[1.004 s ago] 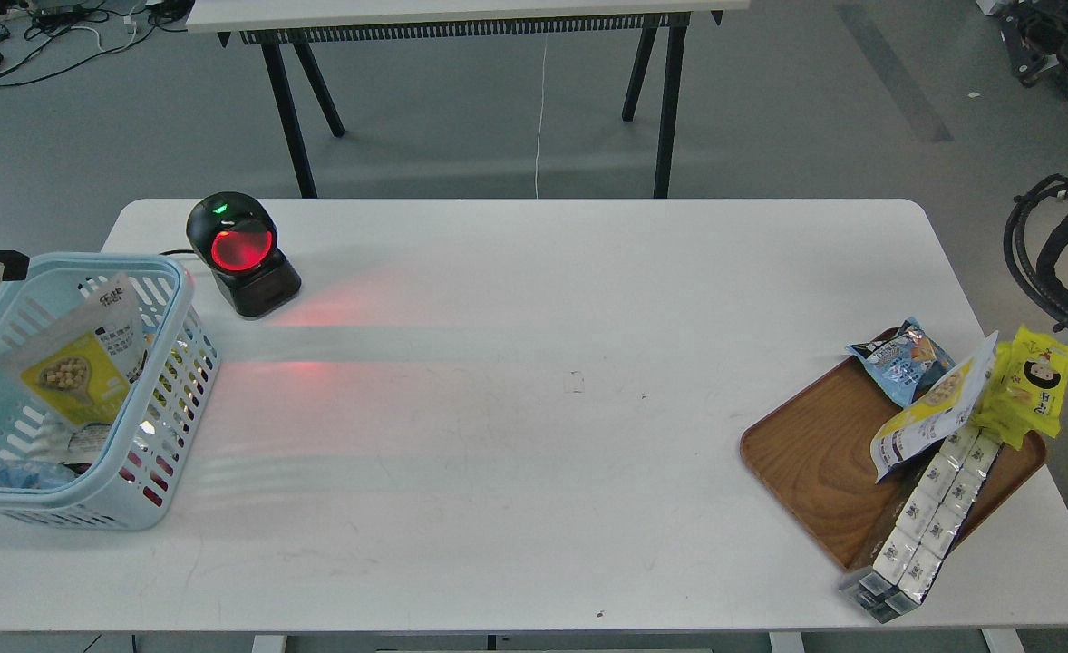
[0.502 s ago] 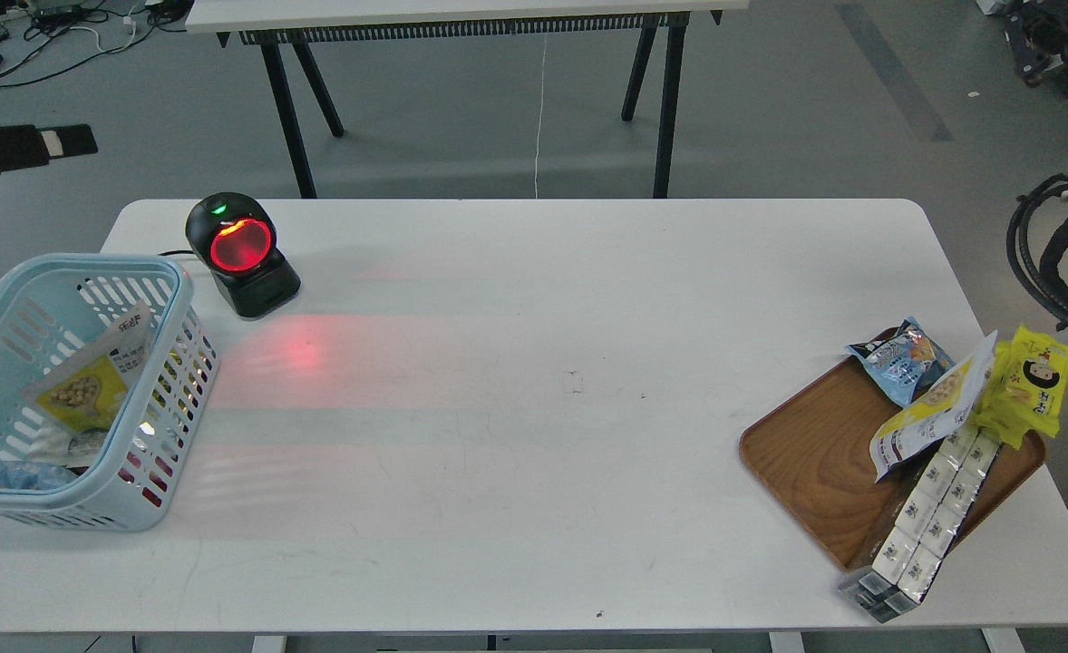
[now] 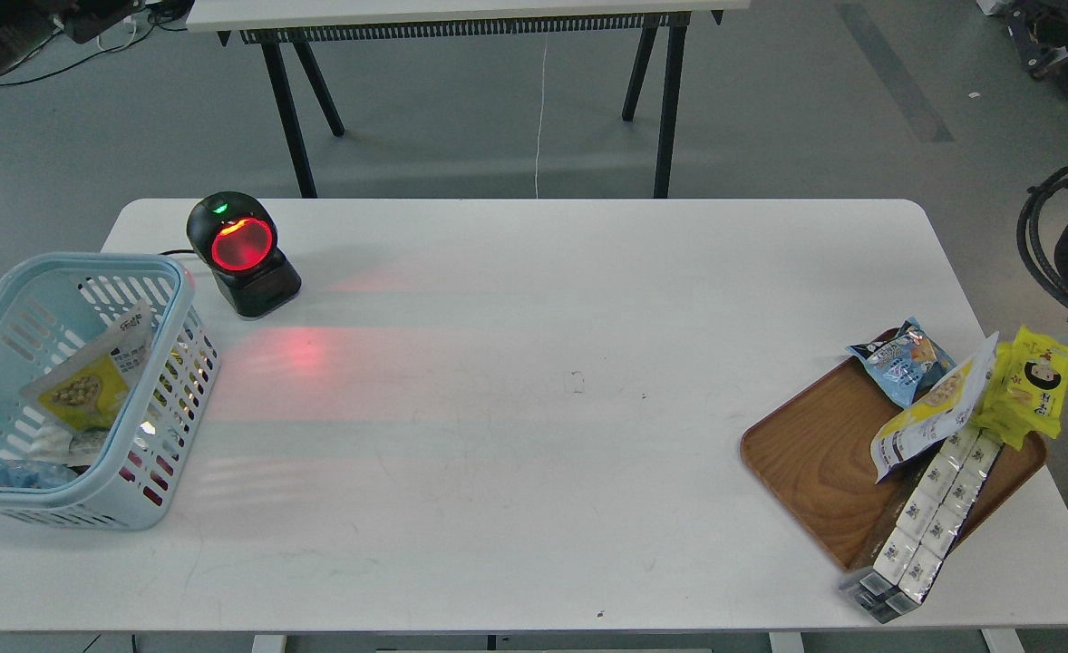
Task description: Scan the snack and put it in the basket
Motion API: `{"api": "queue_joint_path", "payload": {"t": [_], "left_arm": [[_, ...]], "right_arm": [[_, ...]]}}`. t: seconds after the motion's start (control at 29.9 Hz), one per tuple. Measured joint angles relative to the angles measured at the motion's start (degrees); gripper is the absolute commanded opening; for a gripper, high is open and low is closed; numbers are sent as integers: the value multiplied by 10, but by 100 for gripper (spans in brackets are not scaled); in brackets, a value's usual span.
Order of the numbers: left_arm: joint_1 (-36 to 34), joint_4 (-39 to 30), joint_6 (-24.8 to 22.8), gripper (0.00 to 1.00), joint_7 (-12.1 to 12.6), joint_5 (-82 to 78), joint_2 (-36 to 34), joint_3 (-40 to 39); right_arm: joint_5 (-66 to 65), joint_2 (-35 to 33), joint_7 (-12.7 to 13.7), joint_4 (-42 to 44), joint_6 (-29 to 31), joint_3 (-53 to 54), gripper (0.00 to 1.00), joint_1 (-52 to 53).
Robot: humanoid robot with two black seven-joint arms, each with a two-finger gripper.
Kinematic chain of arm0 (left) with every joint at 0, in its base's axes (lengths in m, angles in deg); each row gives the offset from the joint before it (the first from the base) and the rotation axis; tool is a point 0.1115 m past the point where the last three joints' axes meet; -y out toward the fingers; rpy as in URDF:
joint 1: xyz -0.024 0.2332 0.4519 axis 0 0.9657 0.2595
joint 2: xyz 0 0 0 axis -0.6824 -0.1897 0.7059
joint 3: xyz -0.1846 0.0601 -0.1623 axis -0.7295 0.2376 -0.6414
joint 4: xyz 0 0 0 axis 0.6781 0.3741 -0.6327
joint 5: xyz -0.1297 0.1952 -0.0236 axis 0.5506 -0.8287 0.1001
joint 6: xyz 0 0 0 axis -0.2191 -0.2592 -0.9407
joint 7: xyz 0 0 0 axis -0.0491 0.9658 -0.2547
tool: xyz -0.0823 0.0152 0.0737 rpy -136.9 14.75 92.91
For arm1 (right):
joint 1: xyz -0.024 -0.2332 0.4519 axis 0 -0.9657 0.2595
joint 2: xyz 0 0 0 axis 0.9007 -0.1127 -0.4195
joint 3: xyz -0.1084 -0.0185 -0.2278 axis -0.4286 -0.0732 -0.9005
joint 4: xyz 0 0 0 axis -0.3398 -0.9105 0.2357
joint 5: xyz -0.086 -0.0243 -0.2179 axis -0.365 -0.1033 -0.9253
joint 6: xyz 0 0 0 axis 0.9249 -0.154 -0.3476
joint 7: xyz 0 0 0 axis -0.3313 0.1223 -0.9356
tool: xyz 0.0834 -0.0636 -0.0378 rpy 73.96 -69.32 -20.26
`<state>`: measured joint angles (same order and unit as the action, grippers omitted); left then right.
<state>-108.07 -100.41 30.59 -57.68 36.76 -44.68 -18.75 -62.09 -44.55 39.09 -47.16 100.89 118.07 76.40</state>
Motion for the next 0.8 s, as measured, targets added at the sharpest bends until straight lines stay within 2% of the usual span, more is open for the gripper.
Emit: {"api": "queue_joint_path", "payload": {"t": [0.27, 0.37, 0.43, 0.57, 0.7, 0.8], "left_arm": [[2, 201, -1, 99, 0, 162, 176, -25], [0, 253, 0, 99, 0, 227, 220, -26], [0, 267, 0, 99, 4, 268, 232, -26], [1, 273, 0, 99, 31, 369, 244, -43], [10, 276, 0, 99, 63, 436, 263, -66], [17, 276, -1, 100, 73, 449, 267, -69]], "right_arm": [[1, 26, 0, -1, -29, 2, 99, 12], [0, 30, -1, 1, -27, -3, 99, 10], [0, 31, -3, 2, -22, -3, 99, 6], [0, 33, -2, 11, -12, 1, 99, -5], [2, 46, 1, 22, 23, 3, 99, -18], [4, 49, 4, 29, 33, 4, 99, -22]]}}
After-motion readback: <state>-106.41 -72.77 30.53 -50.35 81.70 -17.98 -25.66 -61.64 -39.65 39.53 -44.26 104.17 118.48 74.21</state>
